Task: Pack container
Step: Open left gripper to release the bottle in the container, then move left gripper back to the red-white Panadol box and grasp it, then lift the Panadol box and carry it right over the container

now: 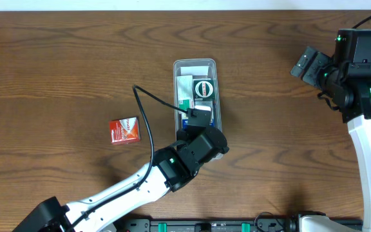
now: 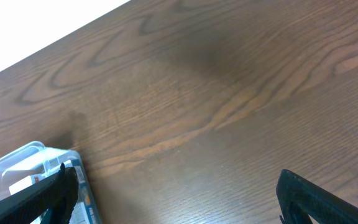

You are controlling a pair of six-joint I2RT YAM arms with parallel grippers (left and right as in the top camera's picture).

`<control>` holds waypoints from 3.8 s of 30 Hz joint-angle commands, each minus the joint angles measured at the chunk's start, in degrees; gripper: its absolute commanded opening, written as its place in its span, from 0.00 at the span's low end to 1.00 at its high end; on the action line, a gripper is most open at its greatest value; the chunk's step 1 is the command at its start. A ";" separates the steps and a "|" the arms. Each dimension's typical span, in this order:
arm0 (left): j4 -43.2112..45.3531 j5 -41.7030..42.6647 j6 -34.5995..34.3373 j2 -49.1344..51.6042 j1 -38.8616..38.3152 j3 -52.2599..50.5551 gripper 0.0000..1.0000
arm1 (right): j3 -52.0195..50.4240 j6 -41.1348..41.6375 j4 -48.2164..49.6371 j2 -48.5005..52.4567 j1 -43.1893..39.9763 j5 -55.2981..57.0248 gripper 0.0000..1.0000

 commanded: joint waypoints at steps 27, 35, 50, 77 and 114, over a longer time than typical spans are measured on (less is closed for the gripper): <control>11.65 -4.35 6.23 2.32 2.14 1.07 0.75 | -0.07 0.57 -0.04 -0.02 -0.22 0.17 0.99; -2.05 -9.01 6.49 -14.86 3.06 1.07 0.78 | -0.07 0.57 -0.04 -0.02 -0.22 0.17 0.99; -30.01 19.12 16.94 -15.43 40.94 1.05 0.91 | -0.07 0.59 -0.04 -0.02 -0.22 0.17 0.99; -20.59 22.47 24.61 11.93 51.12 1.05 0.98 | -0.07 0.57 -0.04 -0.02 -0.22 0.17 0.99; -32.06 27.39 5.77 -15.93 24.04 9.09 0.71 | -0.07 0.59 -0.04 -0.02 -0.22 0.17 0.99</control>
